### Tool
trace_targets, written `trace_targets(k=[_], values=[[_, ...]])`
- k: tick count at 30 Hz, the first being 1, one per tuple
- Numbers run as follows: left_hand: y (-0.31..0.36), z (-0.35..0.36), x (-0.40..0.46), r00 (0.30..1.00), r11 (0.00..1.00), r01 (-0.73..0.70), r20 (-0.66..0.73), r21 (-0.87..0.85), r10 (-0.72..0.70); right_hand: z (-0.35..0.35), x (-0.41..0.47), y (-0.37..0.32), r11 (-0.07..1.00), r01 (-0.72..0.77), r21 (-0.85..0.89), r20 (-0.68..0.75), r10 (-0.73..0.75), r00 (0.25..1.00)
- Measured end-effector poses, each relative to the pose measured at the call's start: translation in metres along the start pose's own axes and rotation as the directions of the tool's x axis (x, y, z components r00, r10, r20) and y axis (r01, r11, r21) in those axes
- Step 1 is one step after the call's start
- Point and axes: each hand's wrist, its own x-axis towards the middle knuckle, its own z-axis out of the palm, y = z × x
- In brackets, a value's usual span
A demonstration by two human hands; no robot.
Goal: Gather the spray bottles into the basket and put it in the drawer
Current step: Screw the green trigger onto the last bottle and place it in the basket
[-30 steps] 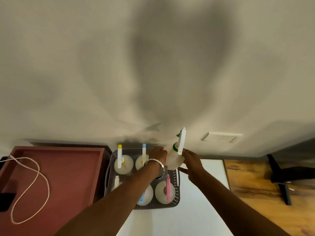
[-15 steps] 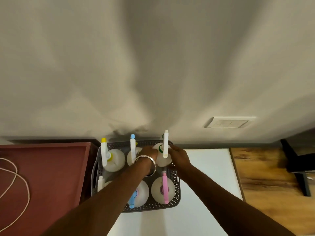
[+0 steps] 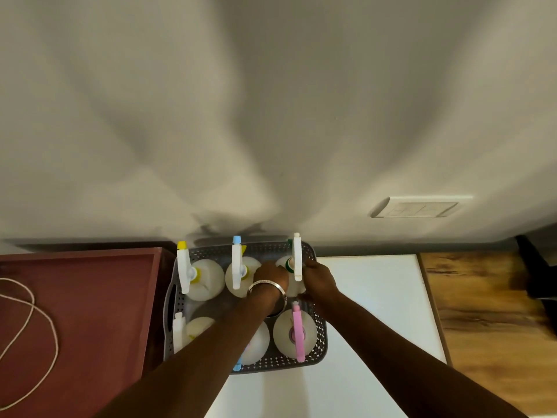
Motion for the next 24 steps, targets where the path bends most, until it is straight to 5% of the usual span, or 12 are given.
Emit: trace_targets(k=[16,24], values=[[0.010,-0.025,-0.032,0.991,0.959,-0.130,0.054,0.251,0.120,-0.011,-0.019,-0.012,0.992,0.081,-0.094,0.025,-0.079,0.997],[0.016,-0.051,-0.078,0.973,0.961,-0.230,0.003,0.157,0.232,-0.033,-0.067,-0.027,0.979,0.177,-0.104,0.031,-0.174,0.984]])
